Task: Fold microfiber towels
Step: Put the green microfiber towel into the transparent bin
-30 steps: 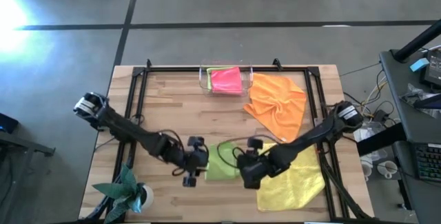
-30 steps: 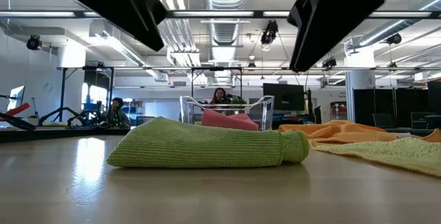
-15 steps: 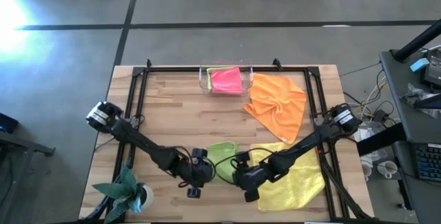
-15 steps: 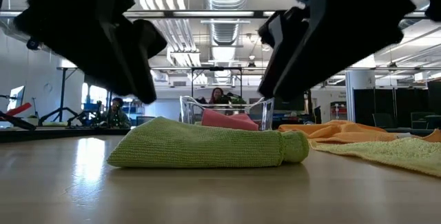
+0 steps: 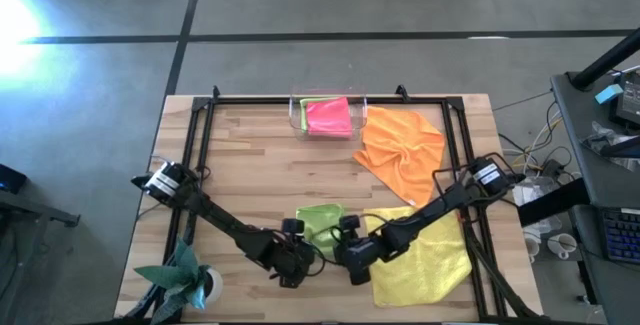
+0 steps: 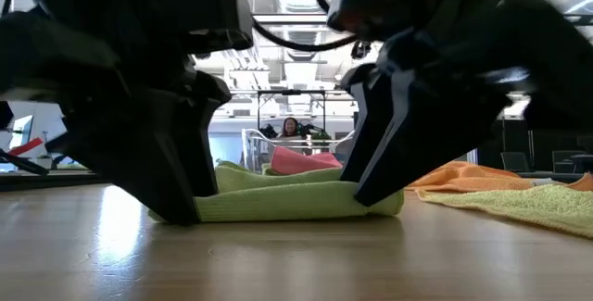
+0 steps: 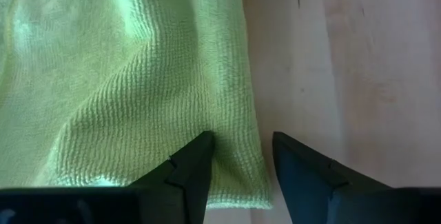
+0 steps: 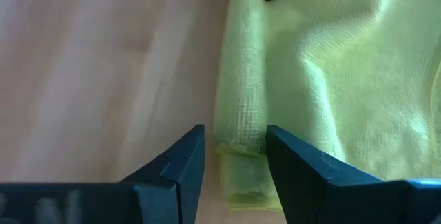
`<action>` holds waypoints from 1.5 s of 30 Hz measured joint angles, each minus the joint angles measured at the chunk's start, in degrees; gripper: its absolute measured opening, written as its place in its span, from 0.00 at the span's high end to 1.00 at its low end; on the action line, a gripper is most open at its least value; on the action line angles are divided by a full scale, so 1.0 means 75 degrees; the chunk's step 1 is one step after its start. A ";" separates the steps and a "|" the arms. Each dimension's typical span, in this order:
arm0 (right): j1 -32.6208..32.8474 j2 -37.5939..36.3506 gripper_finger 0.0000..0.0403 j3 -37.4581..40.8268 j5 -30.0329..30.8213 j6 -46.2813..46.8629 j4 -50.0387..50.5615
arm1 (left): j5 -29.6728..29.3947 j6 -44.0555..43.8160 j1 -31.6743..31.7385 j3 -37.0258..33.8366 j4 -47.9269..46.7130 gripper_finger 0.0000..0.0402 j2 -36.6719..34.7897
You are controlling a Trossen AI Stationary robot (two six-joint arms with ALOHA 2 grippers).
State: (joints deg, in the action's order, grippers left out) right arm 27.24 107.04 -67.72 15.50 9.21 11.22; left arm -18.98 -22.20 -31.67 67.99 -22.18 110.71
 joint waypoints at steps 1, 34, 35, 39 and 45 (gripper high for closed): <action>-0.0049 0.0000 0.64 0.0006 -0.0066 -0.0001 0.0003 | -0.0006 0.0006 0.0001 0.0003 0.0026 0.65 0.0033; -0.0218 -0.0884 0.98 -0.0415 -0.0256 0.1241 0.1704 | 0.0577 0.0203 0.0628 0.0989 -0.1327 0.99 -0.0796; -0.0219 -0.1040 0.98 -0.0415 -0.0250 0.1335 0.1849 | 0.0580 0.0305 0.0705 0.1173 -0.1545 0.99 -0.0889; -0.0257 -0.1735 0.98 -0.0444 0.0203 0.1612 0.2345 | 0.0577 0.0805 0.1099 0.1692 -0.2129 0.99 -0.1236; -0.0588 -0.2709 0.98 -0.0643 0.1310 0.1894 0.3562 | 0.0501 0.1095 0.1883 0.1991 -0.2561 1.00 -0.1384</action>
State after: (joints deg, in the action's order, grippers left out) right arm 22.83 86.73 -72.54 25.33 23.42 37.93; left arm -15.23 -13.98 -17.55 82.92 -41.39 100.33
